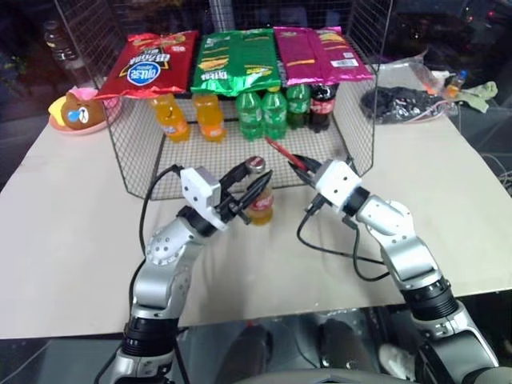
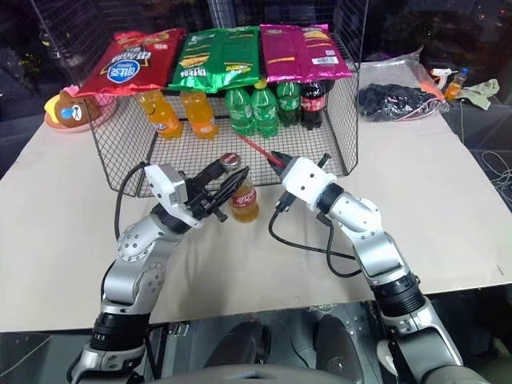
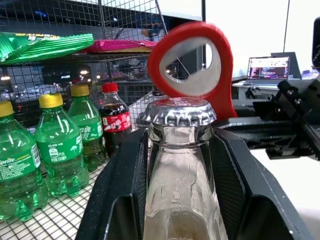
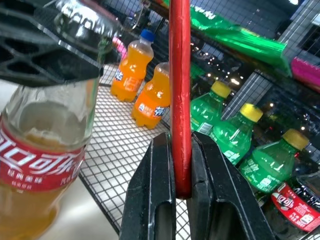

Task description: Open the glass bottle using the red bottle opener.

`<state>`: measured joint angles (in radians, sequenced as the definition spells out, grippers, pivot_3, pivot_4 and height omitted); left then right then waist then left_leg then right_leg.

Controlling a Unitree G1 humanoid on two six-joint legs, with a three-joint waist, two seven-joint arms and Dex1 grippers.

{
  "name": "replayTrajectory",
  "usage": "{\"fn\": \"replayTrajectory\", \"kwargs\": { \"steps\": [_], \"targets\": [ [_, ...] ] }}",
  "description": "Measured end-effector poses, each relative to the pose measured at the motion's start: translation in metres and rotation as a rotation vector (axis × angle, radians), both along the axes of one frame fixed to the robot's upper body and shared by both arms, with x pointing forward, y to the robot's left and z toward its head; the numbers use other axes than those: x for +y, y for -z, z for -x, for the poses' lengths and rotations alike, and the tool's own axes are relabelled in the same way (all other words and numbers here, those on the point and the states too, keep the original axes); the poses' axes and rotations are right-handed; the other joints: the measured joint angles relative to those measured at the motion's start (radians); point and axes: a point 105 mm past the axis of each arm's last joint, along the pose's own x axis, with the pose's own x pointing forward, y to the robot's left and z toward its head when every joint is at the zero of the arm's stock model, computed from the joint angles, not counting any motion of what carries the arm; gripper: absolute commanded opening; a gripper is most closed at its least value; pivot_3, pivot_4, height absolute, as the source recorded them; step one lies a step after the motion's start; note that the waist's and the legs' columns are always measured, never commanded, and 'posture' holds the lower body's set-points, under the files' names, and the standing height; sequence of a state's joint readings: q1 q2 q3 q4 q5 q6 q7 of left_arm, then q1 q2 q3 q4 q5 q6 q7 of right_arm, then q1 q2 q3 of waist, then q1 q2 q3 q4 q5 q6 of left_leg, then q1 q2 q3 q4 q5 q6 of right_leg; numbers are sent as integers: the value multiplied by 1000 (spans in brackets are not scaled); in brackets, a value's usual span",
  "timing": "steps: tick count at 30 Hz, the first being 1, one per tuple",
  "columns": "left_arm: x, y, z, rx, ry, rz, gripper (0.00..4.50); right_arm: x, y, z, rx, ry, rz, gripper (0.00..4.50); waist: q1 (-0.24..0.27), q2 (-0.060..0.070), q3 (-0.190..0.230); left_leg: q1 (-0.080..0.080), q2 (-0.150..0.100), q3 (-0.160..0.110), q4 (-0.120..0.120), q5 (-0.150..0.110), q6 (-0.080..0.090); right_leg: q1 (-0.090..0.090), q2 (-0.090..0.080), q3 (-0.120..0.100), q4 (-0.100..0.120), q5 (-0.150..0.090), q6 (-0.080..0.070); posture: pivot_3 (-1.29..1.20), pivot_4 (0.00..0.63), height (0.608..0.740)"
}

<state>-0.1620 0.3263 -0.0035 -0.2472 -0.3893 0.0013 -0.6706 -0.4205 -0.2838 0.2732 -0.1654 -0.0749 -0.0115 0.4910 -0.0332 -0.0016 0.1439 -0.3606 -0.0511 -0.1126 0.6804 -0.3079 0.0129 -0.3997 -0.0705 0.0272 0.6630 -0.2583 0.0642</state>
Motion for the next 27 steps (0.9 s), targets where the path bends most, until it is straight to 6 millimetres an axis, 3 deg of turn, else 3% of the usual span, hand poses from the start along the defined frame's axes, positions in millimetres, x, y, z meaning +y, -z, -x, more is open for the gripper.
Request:
{"fn": "replayTrajectory", "kwargs": {
  "steps": [2, 5, 22, 25, 26, 27],
  "targets": [
    [4, 12, -3, 43, -20, -25, 3054, 1, 1, -1, 6, 0, -4, 0, -1, 0, 0, 0, 0, 0, 0, 0, 0, 0, 0, 0, 0, 0, 0, 0, 150, 740],
    [8, 39, -5, 150, -45, -40, 3054, -1, 3, -2, 13, 7, -4, 0, -1, -1, 2, -4, 0, 0, 0, 0, 0, -4, 0, 0, 0, 0, 0, 0, 150, 740],
    [7, 34, -6, 143, -33, -5, 3054, -1, 5, -4, 23, 10, -5, 0, 1, -1, 2, -11, 0, 0, -3, 0, 0, -11, 0, 0, -1, 0, 0, 0, 150, 740],
    [5, 26, -5, 116, -26, -4, 3949, -1, 5, -4, 22, 10, -5, 0, 0, -1, 2, -12, 0, 0, -3, 0, 0, -12, 0, 0, -1, 0, 0, 0, 150, 740],
    [3, 20, -5, 91, -21, -5, 4439, -1, 5, -4, 21, 9, -5, 0, 0, -1, 2, -12, 0, 0, -3, 0, 0, -12, 0, 0, -1, 0, 0, 0, 150, 740],
    [3, 15, -5, 73, -18, -6, 4484, -1, 5, -3, 20, 8, -7, 0, 0, -1, 2, -12, 0, 0, -3, 0, 0, -12, 0, 1, -1, 0, 0, 0, 150, 740]
  ]
}}
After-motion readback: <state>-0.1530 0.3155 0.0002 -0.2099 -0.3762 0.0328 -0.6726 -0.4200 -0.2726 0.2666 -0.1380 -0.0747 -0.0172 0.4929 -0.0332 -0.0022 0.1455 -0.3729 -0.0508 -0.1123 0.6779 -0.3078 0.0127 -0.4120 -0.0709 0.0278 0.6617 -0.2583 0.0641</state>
